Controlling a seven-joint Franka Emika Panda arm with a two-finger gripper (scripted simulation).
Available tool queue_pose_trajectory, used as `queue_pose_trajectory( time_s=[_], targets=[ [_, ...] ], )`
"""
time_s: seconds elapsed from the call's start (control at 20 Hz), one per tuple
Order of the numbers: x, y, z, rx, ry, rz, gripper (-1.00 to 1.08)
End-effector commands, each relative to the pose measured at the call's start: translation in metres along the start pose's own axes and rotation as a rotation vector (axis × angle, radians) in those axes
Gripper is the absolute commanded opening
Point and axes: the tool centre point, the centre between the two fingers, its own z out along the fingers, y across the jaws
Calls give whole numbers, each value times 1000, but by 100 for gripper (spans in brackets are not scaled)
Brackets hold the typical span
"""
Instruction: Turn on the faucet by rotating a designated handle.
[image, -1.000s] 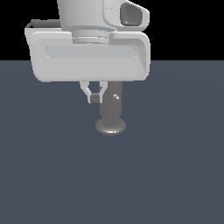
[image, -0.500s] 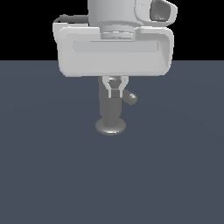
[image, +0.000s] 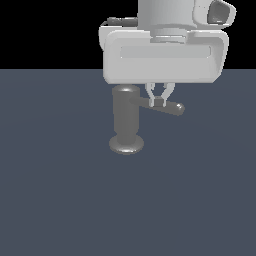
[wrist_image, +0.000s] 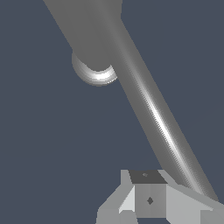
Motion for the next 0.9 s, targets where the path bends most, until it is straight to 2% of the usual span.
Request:
queue_pose_trajectory(
  time_s=[0.0, 0.5, 0.55, 0.6, 0.85],
  targets=[
    [-4, 15, 13, 3, -28, 7, -100],
    [4, 61, 14, 3, -28, 7, -100],
    [4, 61, 14, 3, -28, 7, -100],
    [18, 43, 0, -5, 7, -31, -100],
    [31, 54, 1, -5, 4, -27, -100]
  ],
)
